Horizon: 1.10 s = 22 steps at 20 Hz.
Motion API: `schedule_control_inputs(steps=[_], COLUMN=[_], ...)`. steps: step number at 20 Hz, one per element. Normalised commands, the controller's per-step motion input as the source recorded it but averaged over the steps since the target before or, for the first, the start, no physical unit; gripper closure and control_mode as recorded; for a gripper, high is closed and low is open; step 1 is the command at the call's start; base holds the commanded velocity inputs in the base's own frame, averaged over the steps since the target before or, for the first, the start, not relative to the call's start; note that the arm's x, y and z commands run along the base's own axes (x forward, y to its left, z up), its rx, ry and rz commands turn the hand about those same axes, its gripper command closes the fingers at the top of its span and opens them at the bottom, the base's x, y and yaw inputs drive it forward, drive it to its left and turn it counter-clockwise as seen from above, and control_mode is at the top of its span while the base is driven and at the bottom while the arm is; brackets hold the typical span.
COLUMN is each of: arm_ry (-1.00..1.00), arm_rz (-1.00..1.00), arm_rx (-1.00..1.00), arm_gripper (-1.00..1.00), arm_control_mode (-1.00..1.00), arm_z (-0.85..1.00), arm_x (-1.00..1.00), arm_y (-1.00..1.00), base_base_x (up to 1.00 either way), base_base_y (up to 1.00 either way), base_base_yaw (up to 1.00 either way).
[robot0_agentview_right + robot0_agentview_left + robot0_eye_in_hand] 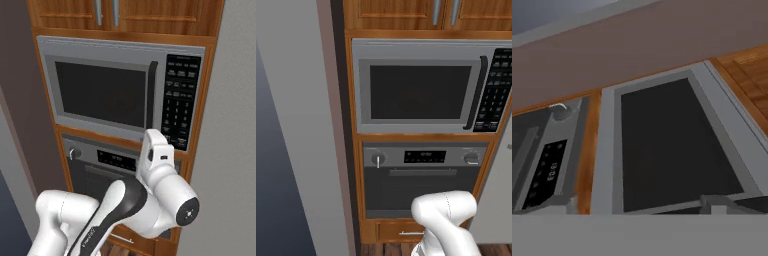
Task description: Place the bowl containing the mushroom and bell pepper in the microwave. Close the microwave door and press the start button to microwave the meal.
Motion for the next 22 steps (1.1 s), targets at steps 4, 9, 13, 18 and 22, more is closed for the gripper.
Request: schedule_control_inputs(steps=[4,9,13,18,22], arm_ry=[-0.02,-0.02,0.0,0.0,0.0], arm_rz=[0.0,-0.03,0.0,-0.01,-0.04], arm_rx=[0.0,0.0,0.0,0.0,0.0], arm_gripper=[1.0,1.0,1.0,1.0,1.0], arm_control_mode=[-1.0,-1.0,-1.0,-1.0,-1.0], arm_z=[-0.09,-0.08,-0.05,-0.08,-0.21], arm_x=[0.19,0.19,0.31,0.31,0.26], arm_y=[0.0,0.04,0.0,0.0,0.0], base_base_x=[0.0,0.0,0.0,0.0,0.0], base_base_y=[0.0,0.0,0.0,0.0,0.0], base_base_yaw=[0.0,0.0,0.0,0.0,0.0])
